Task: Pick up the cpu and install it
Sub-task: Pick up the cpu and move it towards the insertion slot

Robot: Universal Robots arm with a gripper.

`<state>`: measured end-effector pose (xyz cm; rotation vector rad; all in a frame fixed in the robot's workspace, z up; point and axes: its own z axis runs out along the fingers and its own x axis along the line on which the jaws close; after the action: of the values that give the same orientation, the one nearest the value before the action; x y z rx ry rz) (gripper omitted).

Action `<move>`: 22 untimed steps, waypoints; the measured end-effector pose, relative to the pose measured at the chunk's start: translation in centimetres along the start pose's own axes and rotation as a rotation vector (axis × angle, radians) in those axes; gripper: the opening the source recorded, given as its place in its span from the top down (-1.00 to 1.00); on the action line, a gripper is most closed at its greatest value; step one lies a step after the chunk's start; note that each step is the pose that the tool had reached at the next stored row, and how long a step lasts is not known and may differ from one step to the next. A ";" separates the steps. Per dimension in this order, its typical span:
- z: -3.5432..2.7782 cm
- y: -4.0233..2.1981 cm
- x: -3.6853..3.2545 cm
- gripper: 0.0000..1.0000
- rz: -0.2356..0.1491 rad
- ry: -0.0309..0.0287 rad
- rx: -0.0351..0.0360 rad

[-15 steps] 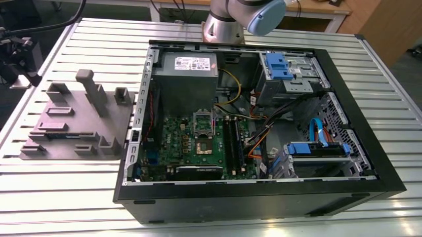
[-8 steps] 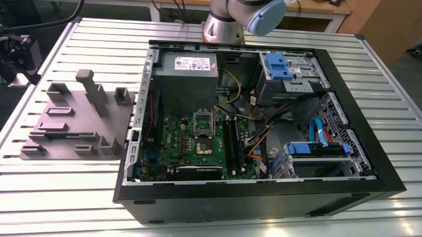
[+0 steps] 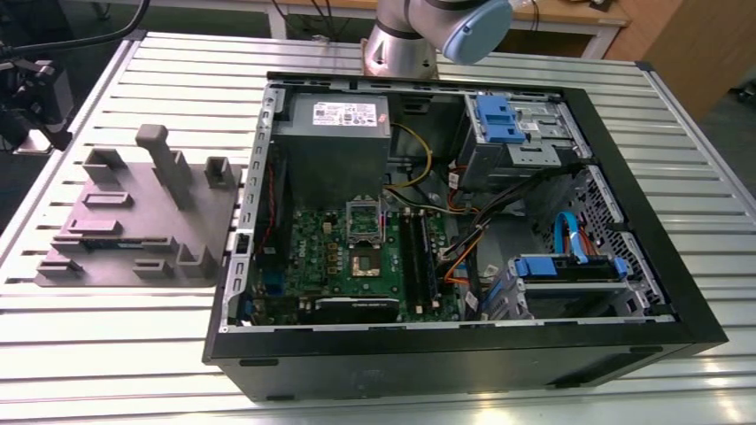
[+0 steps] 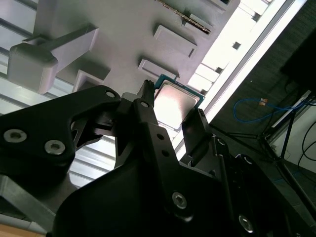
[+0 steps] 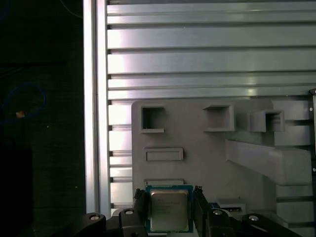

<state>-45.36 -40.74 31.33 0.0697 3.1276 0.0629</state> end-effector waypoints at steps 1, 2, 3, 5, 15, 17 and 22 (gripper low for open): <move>0.00 0.00 0.00 0.06 0.000 0.0000 0.0000; 0.00 0.01 -0.02 0.06 0.000 0.0000 0.0000; 0.00 0.01 -0.05 0.06 0.000 0.0000 0.0000; 0.00 0.01 -0.13 0.06 0.000 0.0001 0.0001; -0.20 0.10 -0.22 0.06 0.000 0.0001 0.0012; -0.38 0.11 -0.22 0.06 0.000 0.0000 0.0011; -0.54 0.12 -0.22 0.06 0.000 -0.0001 0.0012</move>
<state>-45.14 -40.66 31.88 0.0698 3.1275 0.0610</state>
